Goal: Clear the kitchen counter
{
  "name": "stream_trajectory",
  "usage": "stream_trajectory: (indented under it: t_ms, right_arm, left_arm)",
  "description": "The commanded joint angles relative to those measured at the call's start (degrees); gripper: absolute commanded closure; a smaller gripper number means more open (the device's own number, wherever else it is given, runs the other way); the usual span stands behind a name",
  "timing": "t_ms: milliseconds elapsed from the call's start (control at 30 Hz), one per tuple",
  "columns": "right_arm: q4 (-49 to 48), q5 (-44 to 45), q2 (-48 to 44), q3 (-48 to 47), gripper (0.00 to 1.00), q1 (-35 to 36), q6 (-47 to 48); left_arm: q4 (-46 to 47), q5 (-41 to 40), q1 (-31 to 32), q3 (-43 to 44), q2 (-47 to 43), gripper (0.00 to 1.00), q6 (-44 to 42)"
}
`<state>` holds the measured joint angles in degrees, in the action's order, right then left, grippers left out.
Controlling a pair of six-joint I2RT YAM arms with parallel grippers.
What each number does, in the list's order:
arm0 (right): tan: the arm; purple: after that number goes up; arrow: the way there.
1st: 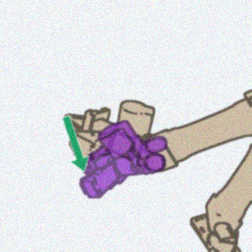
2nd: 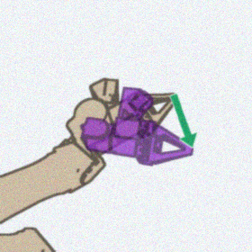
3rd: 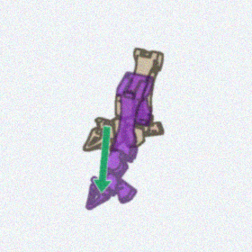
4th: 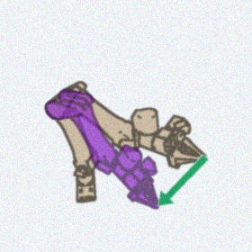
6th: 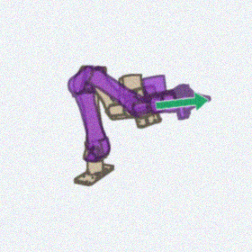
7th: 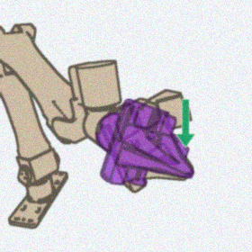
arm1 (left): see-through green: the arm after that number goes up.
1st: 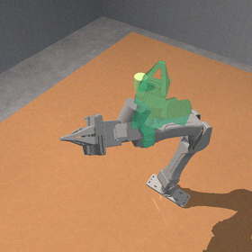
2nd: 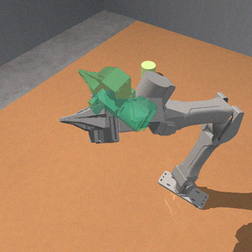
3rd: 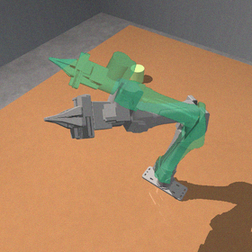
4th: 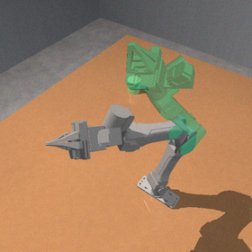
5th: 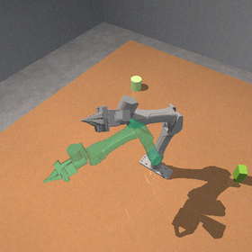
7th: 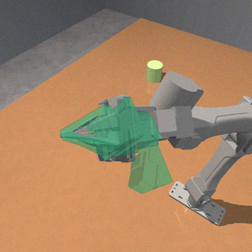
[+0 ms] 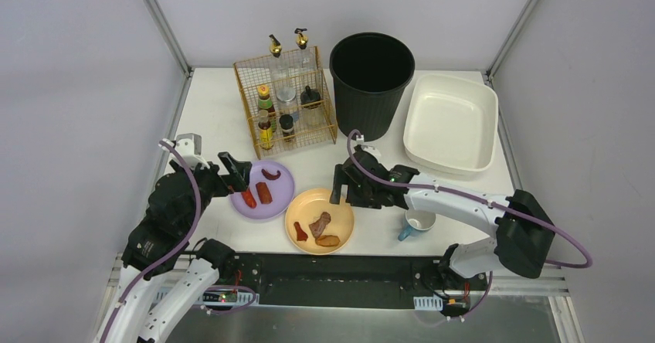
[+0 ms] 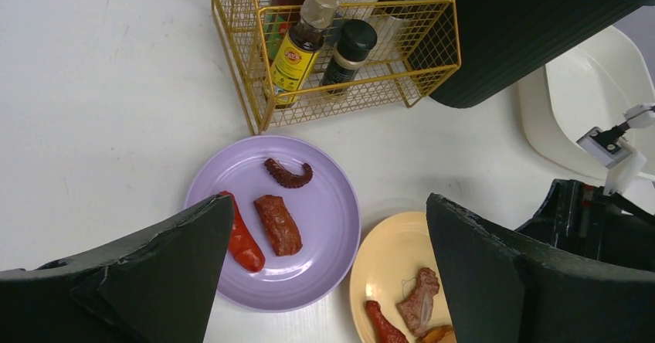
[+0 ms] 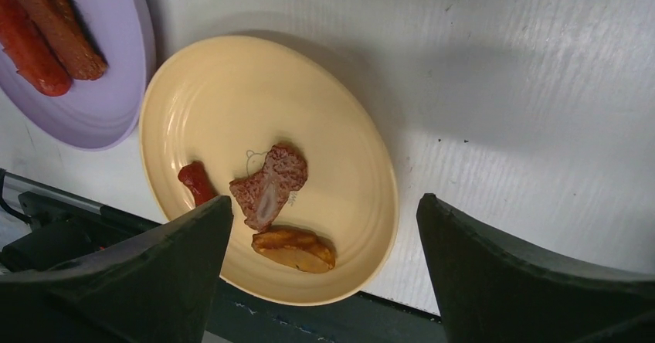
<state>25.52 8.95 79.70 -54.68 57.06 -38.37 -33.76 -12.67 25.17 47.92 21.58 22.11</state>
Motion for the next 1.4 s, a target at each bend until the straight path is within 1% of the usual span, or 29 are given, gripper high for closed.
stream_trajectory:
  t_ms: [0, 300, 633, 1033, 1100, 1200, 1233, 1367]
  right_arm:
    - [-4.34, -2.87, -0.01, 2.64, 0.08, 0.45, -3.17]
    - [-10.71, -4.74, -0.09, 10.58, 0.21, 0.5, -5.81]
    - [-17.0, -7.72, 1.96, 13.76, 0.41, 0.54, -8.27]
    - [-20.26, -8.43, 2.63, 16.5, 0.74, 1.08, -9.55]
    - [-20.57, -8.39, 2.56, 16.83, 0.82, 1.17, -9.71]
    - [-20.64, -8.18, 2.35, 16.91, 0.97, 1.14, -9.75]
    - [-20.57, -8.16, 2.19, 16.93, 1.0, 1.14, -9.74]
    - [-19.26, -7.19, 0.94, 16.55, 1.0, 1.19, -9.08]
  left_arm:
    - [0.1, -0.59, 0.08, -0.19, 0.57, 0.0, 0.31]
    - [0.05, 0.94, -0.38, -0.28, -0.18, 0.0, -0.22]
    - [0.1, 1.85, -0.47, -0.25, -0.2, 0.0, -0.66]
    - [0.1, 2.19, -0.51, -0.27, -0.23, 0.0, -0.75]
    - [0.1, 2.12, -0.55, -0.26, -0.27, 0.0, -0.7]
    - [0.1, 1.99, -0.56, -0.27, -0.24, 0.0, -0.69]
    - [0.08, 1.95, -0.55, -0.22, -0.17, 0.0, -0.68]
    - [0.01, 1.81, -0.56, -0.29, -0.22, 0.0, -0.66]
